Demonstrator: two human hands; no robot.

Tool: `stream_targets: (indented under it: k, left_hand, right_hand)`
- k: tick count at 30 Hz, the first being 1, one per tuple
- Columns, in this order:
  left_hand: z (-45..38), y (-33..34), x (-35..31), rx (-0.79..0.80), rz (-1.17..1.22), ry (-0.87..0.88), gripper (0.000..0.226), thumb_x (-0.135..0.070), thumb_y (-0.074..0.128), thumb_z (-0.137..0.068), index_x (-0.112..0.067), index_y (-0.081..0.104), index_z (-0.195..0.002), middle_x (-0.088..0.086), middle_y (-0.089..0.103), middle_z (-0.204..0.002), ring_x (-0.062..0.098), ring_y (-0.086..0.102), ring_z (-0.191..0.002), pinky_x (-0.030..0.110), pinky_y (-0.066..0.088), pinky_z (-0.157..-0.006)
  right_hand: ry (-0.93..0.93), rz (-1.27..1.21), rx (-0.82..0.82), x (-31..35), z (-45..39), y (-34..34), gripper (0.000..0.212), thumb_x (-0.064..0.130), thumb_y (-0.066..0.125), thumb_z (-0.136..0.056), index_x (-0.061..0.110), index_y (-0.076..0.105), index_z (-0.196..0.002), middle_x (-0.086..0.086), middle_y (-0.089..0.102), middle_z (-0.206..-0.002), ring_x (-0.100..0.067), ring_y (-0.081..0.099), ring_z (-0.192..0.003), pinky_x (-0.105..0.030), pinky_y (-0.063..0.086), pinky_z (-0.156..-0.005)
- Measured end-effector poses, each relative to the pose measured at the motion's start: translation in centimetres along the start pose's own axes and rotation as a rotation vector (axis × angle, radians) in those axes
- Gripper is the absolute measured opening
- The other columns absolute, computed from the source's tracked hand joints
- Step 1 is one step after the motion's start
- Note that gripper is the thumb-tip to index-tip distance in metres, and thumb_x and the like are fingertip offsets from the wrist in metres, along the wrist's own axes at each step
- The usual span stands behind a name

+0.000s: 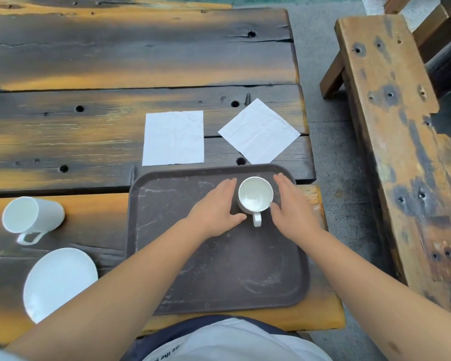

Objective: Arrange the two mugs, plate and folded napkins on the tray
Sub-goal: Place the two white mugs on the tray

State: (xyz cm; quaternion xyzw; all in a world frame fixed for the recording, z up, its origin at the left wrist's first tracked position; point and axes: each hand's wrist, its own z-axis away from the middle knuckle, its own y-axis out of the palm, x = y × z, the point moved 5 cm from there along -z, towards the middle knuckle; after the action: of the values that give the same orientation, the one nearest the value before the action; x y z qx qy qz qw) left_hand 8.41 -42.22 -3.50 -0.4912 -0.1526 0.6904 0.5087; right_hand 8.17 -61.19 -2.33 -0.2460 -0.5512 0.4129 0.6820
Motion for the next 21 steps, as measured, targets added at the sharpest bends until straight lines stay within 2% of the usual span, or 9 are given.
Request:
stream_targets:
  k: [3, 7, 11, 15, 21]
  left_hand:
    - [2.0, -0.8, 0.6, -0.029, -0.131, 0.008, 0.090, -0.058, 0.054, -0.087, -0.022, 0.008, -0.155, 0.000, 0.008, -0.164, 0.021, 0.016, -0.148, 0.042, 0.032, -0.113]
    - [4.9, -2.0, 2.7, -0.078, -0.226, -0.009, 0.085, -0.064, 0.044, -0.089, -0.020, 0.013, -0.155, 0.006, 0.007, -0.164, 0.025, 0.015, -0.148, 0.044, 0.030, -0.113]
    - [7.8, -3.7, 6.2, -0.117, -0.276, -0.072, 0.088, -0.070, 0.039, -0.086, -0.022, 0.011, -0.155, 0.007, 0.005, -0.164, 0.025, 0.008, -0.149, 0.045, 0.025, -0.116]
    - [10.8, -5.7, 10.3, -0.176, -0.268, -0.138, 0.097, -0.083, 0.026, -0.077, -0.031, 0.001, -0.155, 0.002, -0.008, -0.164, 0.022, -0.006, -0.150, 0.049, 0.012, -0.118]
    - [14.8, -8.9, 17.5, -0.213, -0.291, -0.220, 0.101, -0.089, 0.018, -0.072, -0.033, 0.000, -0.155, 0.005, -0.009, -0.164, 0.023, -0.010, -0.150, 0.053, 0.006, -0.117]
  right_hand:
    - [-0.116, 0.084, -0.042, 2.8, 1.3, -0.2, 0.063, 0.033, 0.061, -0.089, 0.014, 0.037, -0.144, -0.007, 0.031, -0.156, -0.025, 0.026, -0.142, -0.040, 0.028, -0.111]
    - [-0.278, 0.191, 0.034, 6.9, 2.3, 1.5, 0.067, 0.048, 0.060, -0.087, 0.016, 0.040, -0.143, -0.003, 0.033, -0.155, -0.022, 0.024, -0.143, -0.039, 0.031, -0.110]
    - [-0.325, 0.335, 0.166, 10.3, 2.2, 4.4, 0.083, 0.064, 0.052, -0.082, 0.022, 0.027, -0.150, -0.003, 0.015, -0.162, -0.021, 0.003, -0.149, -0.040, 0.019, -0.117]
    - [-0.281, 0.440, 0.270, 13.8, 1.7, 7.5, 0.110, 0.086, 0.041, -0.065, 0.031, 0.006, -0.153, -0.001, -0.008, -0.163, -0.024, -0.014, -0.148, -0.047, 0.014, -0.118]
    - [-0.334, 0.477, 0.314, 20.4, 0.7, 12.0, 0.113, 0.089, 0.039, -0.063, 0.032, 0.002, -0.154, -0.003, -0.011, -0.163, -0.025, -0.015, -0.148, -0.049, 0.014, -0.118]
